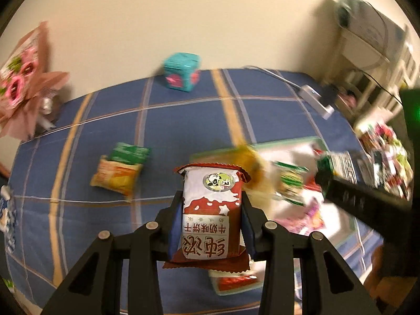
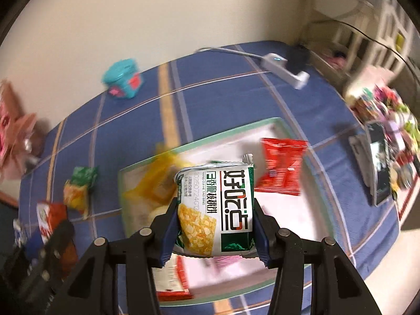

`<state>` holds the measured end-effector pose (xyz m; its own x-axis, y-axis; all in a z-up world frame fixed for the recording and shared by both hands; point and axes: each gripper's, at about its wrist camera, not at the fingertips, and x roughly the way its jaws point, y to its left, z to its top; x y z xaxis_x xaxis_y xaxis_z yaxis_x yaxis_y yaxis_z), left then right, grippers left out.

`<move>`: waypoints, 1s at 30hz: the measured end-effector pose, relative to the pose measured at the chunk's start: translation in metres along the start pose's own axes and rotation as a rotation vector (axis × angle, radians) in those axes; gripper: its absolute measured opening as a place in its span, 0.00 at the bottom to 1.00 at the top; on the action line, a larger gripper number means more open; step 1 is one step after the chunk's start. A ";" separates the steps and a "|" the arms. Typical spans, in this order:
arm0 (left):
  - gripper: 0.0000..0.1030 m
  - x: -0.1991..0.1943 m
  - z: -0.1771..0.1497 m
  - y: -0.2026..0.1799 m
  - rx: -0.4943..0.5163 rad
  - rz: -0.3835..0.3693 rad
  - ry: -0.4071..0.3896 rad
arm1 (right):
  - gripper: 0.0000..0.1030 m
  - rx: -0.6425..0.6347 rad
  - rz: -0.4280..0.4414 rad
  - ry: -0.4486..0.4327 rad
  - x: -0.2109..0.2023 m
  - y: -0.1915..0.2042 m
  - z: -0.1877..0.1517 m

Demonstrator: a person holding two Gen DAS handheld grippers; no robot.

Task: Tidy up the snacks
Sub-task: 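Carry the red biscuit packet over the tray with the left tool while the right carries the cracker packet, then open the left tool to drop the red packet in the tray while the right drops the cracker packet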

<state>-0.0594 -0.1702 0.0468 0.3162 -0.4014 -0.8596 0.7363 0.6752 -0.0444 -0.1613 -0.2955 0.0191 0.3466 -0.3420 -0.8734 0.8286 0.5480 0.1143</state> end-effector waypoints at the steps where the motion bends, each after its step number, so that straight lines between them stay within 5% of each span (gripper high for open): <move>1: 0.40 0.002 -0.002 -0.009 0.017 -0.015 0.008 | 0.51 0.013 -0.002 -0.003 -0.001 -0.006 0.001; 11: 0.40 0.025 -0.017 -0.058 0.123 -0.028 0.073 | 0.51 0.068 -0.002 0.025 0.009 -0.038 0.001; 24: 0.40 0.046 -0.024 -0.064 0.118 -0.034 0.130 | 0.52 0.067 0.017 0.099 0.034 -0.038 -0.004; 27: 0.60 0.048 -0.025 -0.062 0.094 -0.054 0.141 | 0.54 0.069 0.016 0.105 0.035 -0.039 -0.004; 30: 0.62 0.046 -0.024 -0.059 0.081 -0.053 0.137 | 0.60 0.075 0.015 0.107 0.034 -0.040 -0.003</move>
<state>-0.1028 -0.2142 -0.0026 0.1951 -0.3433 -0.9187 0.7972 0.6012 -0.0554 -0.1842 -0.3267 -0.0170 0.3137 -0.2486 -0.9164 0.8558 0.4922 0.1594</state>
